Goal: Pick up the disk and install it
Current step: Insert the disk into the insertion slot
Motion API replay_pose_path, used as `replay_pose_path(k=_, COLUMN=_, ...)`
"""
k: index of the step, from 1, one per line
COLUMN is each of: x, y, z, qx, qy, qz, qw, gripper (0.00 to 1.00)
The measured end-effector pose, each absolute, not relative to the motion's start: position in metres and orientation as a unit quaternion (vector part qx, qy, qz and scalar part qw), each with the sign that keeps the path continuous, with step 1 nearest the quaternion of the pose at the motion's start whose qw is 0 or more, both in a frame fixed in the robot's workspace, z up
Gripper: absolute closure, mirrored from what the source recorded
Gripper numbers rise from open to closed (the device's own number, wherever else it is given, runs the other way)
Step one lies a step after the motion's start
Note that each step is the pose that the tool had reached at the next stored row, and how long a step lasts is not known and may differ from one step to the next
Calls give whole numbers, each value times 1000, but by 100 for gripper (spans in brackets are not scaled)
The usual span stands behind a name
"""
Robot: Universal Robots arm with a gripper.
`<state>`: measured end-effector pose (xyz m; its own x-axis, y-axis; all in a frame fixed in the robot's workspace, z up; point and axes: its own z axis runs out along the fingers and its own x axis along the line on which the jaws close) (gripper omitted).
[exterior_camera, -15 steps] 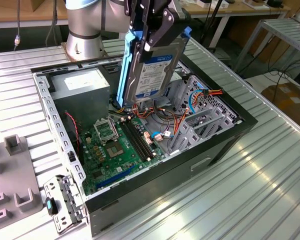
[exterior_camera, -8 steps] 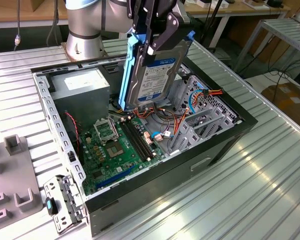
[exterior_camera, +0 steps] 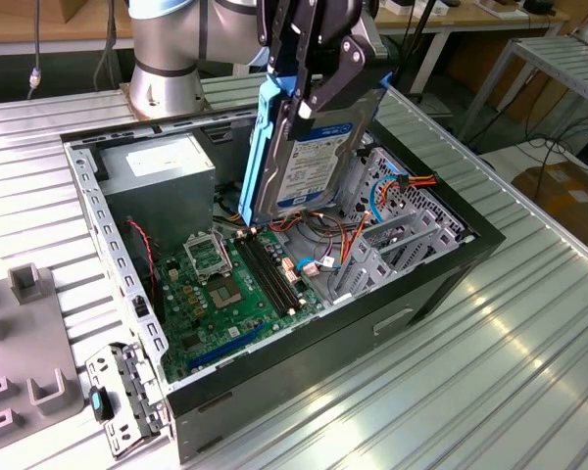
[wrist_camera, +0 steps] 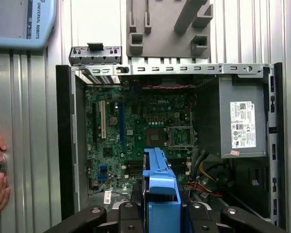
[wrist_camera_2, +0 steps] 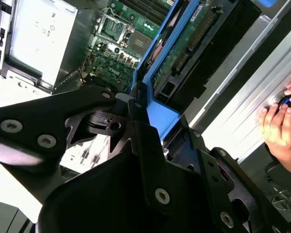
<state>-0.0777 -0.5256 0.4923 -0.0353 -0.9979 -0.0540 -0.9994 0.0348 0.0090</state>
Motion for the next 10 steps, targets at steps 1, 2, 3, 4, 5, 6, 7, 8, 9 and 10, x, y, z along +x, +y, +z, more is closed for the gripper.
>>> replay_pose_path(k=1, x=-78, y=-527, z=492, qx=-694, qy=719, qz=22, qw=16, gripper=63)
replay_pose_path(k=2, x=-78, y=-528, z=492, qx=-694, qy=719, qz=22, qw=16, gripper=63)
replay_pose_path(k=3, x=-78, y=-530, z=492, qx=-694, qy=719, qz=22, qw=16, gripper=63)
replay_pose_path(k=4, x=-78, y=-530, z=492, qx=-694, qy=719, qz=22, qw=16, gripper=63)
replay_pose_path(k=5, x=-78, y=-531, z=492, qx=-694, qy=719, qz=22, qw=16, gripper=63)
replay_pose_path(k=6, x=-78, y=-533, z=492, qx=-694, qy=719, qz=22, qw=16, gripper=63)
replay_pose_path(k=7, x=-78, y=-535, z=492, qx=-694, qy=719, qz=22, qw=16, gripper=63)
replay_pose_path(k=8, x=-78, y=-536, z=492, qx=-694, qy=719, qz=22, qw=16, gripper=63)
replay_pose_path(k=9, x=-78, y=-538, z=492, qx=-694, qy=719, qz=22, qw=16, gripper=63)
replay_pose_path(k=10, x=-78, y=-540, z=491, qx=-694, qy=719, qz=22, qw=16, gripper=63)
